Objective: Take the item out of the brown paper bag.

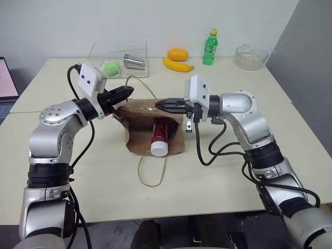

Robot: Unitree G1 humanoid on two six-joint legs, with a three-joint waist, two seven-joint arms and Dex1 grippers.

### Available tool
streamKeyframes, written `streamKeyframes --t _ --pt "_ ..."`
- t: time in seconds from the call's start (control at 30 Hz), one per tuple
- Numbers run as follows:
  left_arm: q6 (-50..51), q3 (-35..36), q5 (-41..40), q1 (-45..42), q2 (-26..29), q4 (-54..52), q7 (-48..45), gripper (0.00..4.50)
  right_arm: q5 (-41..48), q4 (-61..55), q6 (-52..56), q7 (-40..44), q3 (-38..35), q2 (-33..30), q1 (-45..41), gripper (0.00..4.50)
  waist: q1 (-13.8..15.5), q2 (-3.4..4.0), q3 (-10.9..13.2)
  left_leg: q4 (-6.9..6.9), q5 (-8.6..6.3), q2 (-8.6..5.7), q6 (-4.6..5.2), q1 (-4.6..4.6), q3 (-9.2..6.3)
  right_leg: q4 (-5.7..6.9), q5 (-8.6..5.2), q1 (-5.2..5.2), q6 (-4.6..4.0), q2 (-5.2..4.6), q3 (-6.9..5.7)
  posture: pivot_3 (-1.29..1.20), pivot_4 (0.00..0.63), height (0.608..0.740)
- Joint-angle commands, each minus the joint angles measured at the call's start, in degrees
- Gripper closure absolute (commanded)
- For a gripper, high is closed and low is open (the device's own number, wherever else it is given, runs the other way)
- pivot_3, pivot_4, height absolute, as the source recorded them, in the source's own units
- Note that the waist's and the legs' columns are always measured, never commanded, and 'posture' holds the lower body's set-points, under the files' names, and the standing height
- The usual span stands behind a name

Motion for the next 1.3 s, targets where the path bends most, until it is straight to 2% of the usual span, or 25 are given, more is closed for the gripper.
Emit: streamKeyframes --t 0.03,0.13,0.37,0.5,0.7,1.03,1.3 --pt "-0.8 0.9 0.2 -1.5 0.9 -0.8 -0.2 4.50 -1.1 -3.6 -0.5 -1.5 -0.1 -0.9 0.2 4.49 0.0 0.00 0.0 0.00 0.00 0.00 0.00 0.00 0.00 0.00 0.00 0.00 0.00 0.00 0.00 0.00 0.150 0.740" --pt "-0.9 1.1 0.2 -1.6 1.0 -0.7 -0.3 4.50 -4.4 -7.2 -6.6 1.3 3.5 -4.3 4.6 3.92 0.2 -0.01 0.0 0.00 0.00 -0.01 0.00 0.00 -0.01 -0.02 0.00 0.01 0.01 0.00 0.00 0.00 0.150 0.740" --pt "-1.0 0.9 0.4 -1.3 1.0 -0.7 -0.4 4.50 -15.8 -5.8 -14.8 -2.9 11.2 -4.3 5.9 1.47 -0.1 -0.02 0.0 0.01 0.00 -0.02 0.00 0.03 0.04 0.01 -0.16 0.01 0.28 0.01 0.03 0.00 0.150 0.740" --pt "-0.8 0.8 0.4 -1.3 1.0 -0.9 -0.4 4.50 -24.9 -3.0 -15.4 -7.0 15.7 -2.3 4.5 1.47 -0.1 -0.02 0.0 0.00 0.00 -0.02 -0.01 0.04 0.00 0.02 -0.16 0.00 0.27 0.08 -0.01 0.00 0.150 0.740" --pt "-0.7 0.8 0.4 -1.2 1.0 -0.9 -0.5 4.50 -41.1 3.6 -21.4 -12.5 21.4 -3.9 -3.2 1.47 0.0 -0.01 0.0 0.02 0.01 -0.03 -0.02 0.02 0.02 0.00 -0.16 -0.01 0.27 0.04 0.03 0.00 0.150 0.740" --pt "-1.0 0.5 0.6 -1.6 0.9 -0.4 -0.8 4.50 -40.9 2.9 -27.7 -4.3 23.7 -4.9 -6.4 1.47 0.0 -0.02 0.0 0.02 0.00 -0.04 -0.02 0.02 0.02 -0.02 -0.01 0.01 0.01 0.02 0.02 0.00 0.150 0.740" --pt "-0.9 0.5 0.7 -1.6 1.0 -0.4 -1.0 4.50 -45.5 7.1 -30.9 -5.1 24.4 -4.6 -9.5 1.47 0.0 -0.02 0.0 0.02 0.00 -0.04 -0.02 0.02 0.01 -0.01 -0.01 0.01 0.01 0.04 0.01 0.00 0.150 0.740"
